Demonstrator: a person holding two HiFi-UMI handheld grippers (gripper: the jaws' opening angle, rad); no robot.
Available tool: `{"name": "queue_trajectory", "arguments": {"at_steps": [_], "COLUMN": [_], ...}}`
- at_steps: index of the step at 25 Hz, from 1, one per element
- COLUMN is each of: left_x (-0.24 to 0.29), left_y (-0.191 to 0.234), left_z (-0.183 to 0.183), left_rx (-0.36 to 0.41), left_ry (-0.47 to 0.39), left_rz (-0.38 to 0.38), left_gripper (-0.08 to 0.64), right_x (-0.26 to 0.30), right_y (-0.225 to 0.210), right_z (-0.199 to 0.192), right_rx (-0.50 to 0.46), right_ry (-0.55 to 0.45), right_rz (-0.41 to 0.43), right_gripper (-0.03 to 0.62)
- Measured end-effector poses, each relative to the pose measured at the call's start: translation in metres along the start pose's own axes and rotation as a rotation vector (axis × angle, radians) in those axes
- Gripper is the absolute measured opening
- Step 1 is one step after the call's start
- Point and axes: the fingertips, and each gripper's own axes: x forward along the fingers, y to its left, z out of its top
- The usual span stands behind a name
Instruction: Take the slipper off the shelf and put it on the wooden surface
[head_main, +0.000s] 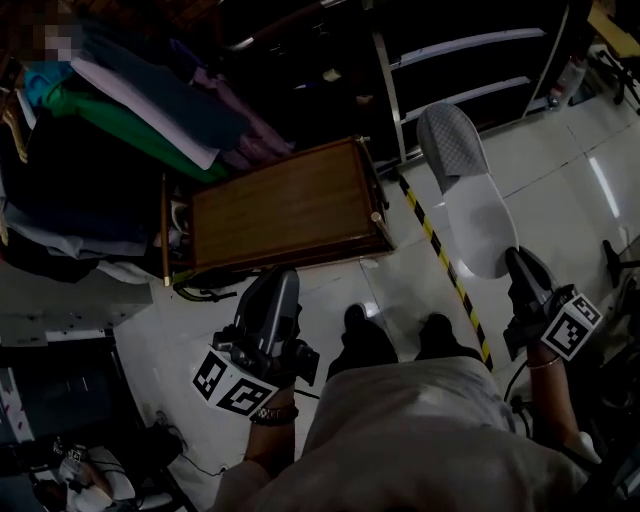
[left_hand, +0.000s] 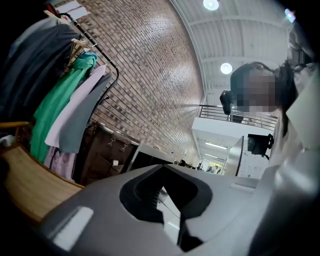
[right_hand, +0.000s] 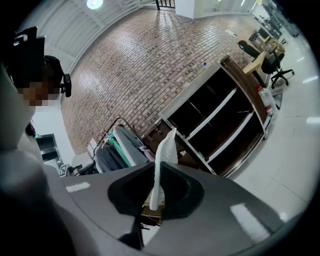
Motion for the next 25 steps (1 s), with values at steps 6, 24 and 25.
{"name": "queue_trajectory", "arguments": {"at_steps": [6, 24, 25], "left_x": [-0.044, -0.190, -0.197], "left_y": [0.081, 0.192, 0.196], "left_z": [0.020, 0.029, 0.027], "left_rx": [0.081, 0.095, 0.093], "left_ry": [0.070, 0.161, 0.166], "left_rz": [0.024, 0.089, 0.103], "left_gripper": [-0.005, -0.005, -0.005], "right_x": [0.082, 0.331, 0.331], "right_y": [0.061, 0.014, 0.007], "right_z": [-0.068, -0.269, -0.274], "right_rx": [0.044, 0.257, 0.271], "right_ry": [0.055, 0.067, 0.072], "right_rz": [0.027, -0.135, -0.158], "right_gripper": [0.031, 0.034, 0.034]}}
